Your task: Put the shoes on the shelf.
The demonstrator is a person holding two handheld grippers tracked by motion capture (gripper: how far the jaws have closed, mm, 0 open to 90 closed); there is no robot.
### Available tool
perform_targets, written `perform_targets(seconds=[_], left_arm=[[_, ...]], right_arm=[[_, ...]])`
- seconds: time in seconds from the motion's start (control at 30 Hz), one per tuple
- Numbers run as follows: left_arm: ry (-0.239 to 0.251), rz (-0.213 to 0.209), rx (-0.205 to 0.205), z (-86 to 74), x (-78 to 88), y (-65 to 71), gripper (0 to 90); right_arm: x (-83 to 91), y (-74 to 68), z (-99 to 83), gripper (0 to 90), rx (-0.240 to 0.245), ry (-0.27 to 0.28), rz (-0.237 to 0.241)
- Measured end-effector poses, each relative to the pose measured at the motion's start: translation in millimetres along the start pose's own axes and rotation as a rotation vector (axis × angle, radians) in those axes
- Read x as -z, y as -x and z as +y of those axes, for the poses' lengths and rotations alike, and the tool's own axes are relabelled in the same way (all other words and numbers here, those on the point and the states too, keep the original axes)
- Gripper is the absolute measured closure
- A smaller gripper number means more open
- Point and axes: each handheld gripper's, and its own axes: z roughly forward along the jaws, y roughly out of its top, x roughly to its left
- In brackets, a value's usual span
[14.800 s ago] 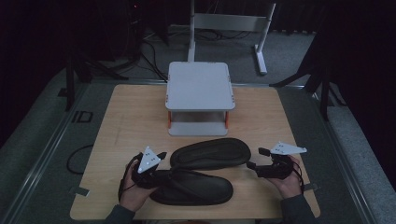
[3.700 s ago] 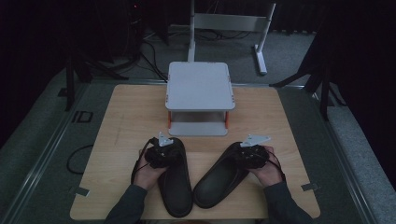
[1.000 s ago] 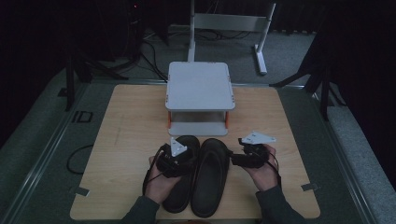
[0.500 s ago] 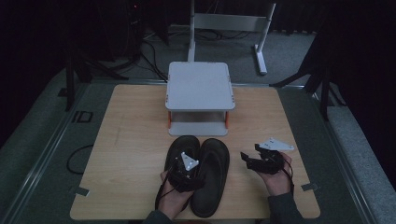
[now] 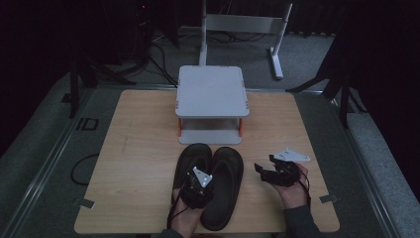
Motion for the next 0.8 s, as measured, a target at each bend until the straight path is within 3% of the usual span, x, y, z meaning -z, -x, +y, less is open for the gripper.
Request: perform_targets(seconds=[0.23,0.33,0.47,0.8], left_arm=[[0.000,0.023,0.019,0.8,-0.1,1.4,72.0],[-0.006,0.028,0.034,1.4,1.3,-4.6,75.1],[-0.006,0.013,0.041,3.0,3.8,-10.8,75.5],[0.031,0.033,0.028,17.2,10.5,-19.0,75.5]], right_arm=[[-1.5,1.8,-1.8,30.4,-0.002,-0.003,0.002],[-1.5,2.6,-2.3,30.4,-0.004,-0.002,0.002],[-1.5,4.2,-2.7,30.4,-0.006,0.001,0.000],[-2.4,7.5,-4.1,30.6,-0.014,-0.002,-0.010]])
